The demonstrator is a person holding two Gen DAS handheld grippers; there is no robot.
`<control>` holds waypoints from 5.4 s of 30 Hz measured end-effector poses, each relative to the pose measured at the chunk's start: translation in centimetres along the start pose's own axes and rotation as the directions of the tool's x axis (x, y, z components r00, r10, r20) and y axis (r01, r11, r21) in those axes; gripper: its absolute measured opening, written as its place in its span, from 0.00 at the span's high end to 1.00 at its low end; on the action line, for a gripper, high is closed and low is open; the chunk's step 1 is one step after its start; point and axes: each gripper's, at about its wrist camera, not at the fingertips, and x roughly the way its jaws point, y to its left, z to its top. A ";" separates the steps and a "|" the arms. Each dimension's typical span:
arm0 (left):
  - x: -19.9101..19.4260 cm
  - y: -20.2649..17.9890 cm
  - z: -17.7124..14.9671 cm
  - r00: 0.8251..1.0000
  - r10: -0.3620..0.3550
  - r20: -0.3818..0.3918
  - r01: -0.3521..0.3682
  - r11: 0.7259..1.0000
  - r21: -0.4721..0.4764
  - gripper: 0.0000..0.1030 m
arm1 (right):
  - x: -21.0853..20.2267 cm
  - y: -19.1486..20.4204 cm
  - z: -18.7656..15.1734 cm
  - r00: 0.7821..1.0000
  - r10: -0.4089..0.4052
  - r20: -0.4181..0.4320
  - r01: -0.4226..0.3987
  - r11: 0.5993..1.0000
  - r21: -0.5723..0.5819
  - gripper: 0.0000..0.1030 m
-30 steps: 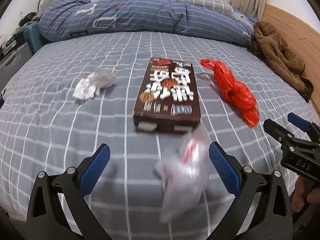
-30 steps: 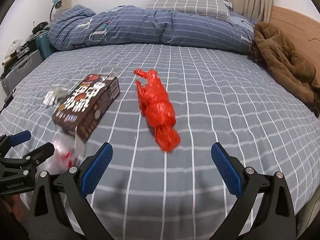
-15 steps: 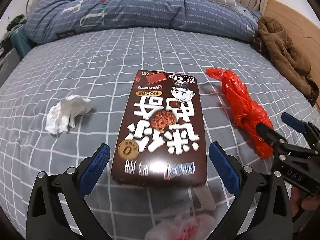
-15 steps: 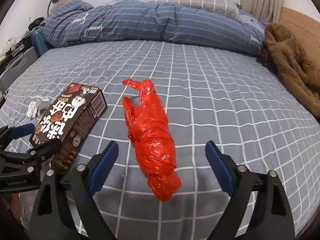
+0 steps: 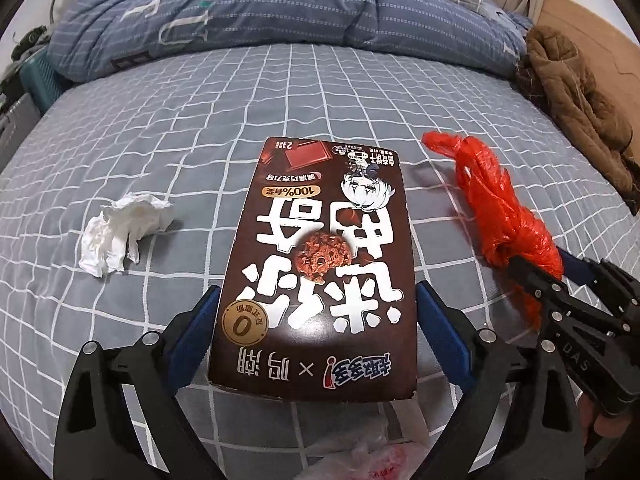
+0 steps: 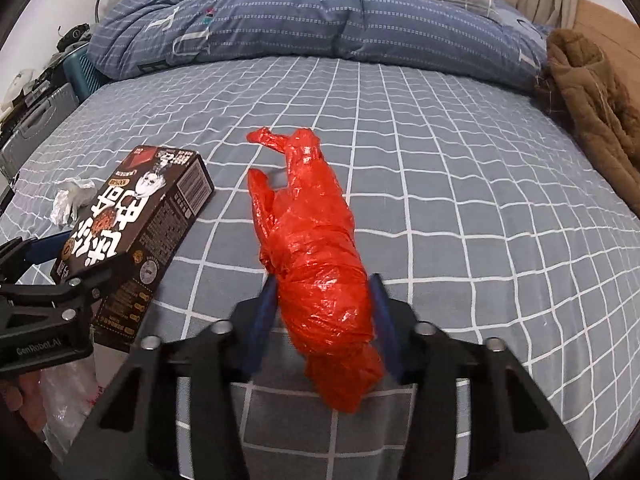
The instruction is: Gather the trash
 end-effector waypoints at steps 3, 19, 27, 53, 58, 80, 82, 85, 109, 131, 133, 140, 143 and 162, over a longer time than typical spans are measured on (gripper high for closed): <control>-0.2 -0.1 0.1 1.000 0.001 0.010 -0.001 1.000 -0.001 0.12 | -0.3 0.1 0.1 1.000 0.003 0.006 -0.003 1.000 0.001 0.65; -4.6 0.0 0.6 0.994 0.012 0.111 -0.010 1.000 -0.017 0.12 | -4.7 0.3 1.1 0.995 -0.002 0.100 0.001 1.000 0.017 0.65; -7.2 0.1 0.2 0.992 0.006 0.123 -0.002 1.000 -0.031 0.12 | -7.4 0.6 0.6 0.990 -0.002 0.138 -0.001 1.000 0.023 0.65; -11.6 -0.8 -5.9 0.995 0.005 0.103 -0.004 1.000 -0.004 0.12 | -13.7 2.7 -3.2 0.984 0.036 0.172 -0.039 0.999 0.019 0.65; -12.2 -0.7 -7.1 0.995 -0.007 0.098 0.007 1.000 -0.006 0.12 | -14.8 3.0 -3.9 0.983 0.047 0.180 -0.051 0.998 0.020 0.65; -16.3 -0.8 -12.8 0.995 -0.009 0.096 0.009 1.000 -0.003 0.12 | -19.3 3.8 -8.6 0.980 0.062 0.188 -0.070 0.997 0.035 0.65; -16.6 -0.7 -13.3 0.995 -0.009 0.097 0.010 1.000 -0.006 0.12 | -19.5 3.8 -8.9 0.980 0.064 0.188 -0.072 0.997 0.035 0.65; -17.0 -0.6 -13.9 0.995 -0.008 0.099 0.010 1.000 -0.011 0.12 | -20.0 3.9 -9.7 0.980 0.064 0.189 -0.072 0.997 0.036 0.65; -20.5 -0.2 -19.1 0.995 -0.015 0.101 0.017 1.000 -0.022 0.12 | -23.4 5.6 -15.2 0.981 0.080 0.175 -0.089 0.995 0.046 0.65; -23.8 0.8 -26.5 0.998 -0.001 0.059 0.003 0.999 -0.046 0.12 | -26.1 8.5 -21.9 0.986 0.111 0.124 -0.117 0.992 0.045 0.65; -24.0 1.1 -27.2 0.999 0.005 0.047 -0.003 0.999 -0.050 0.12 | -26.0 8.6 -22.8 0.988 0.112 0.105 -0.117 0.992 0.046 0.65; -24.1 2.1 -29.4 1.000 0.020 0.005 -0.020 0.997 -0.068 0.12 | -25.7 9.2 -25.2 0.993 0.107 0.057 -0.109 0.993 0.038 0.65; -24.2 2.3 -30.2 1.000 0.026 -0.008 -0.027 0.997 -0.072 0.12 | -25.6 9.3 -26.1 0.994 0.102 0.038 -0.103 0.994 0.038 0.65; -19.7 3.1 -35.6 0.991 0.023 -0.130 -0.033 0.996 -0.077 0.12 | -20.5 10.2 -31.3 0.985 0.100 -0.137 -0.097 0.995 0.034 0.65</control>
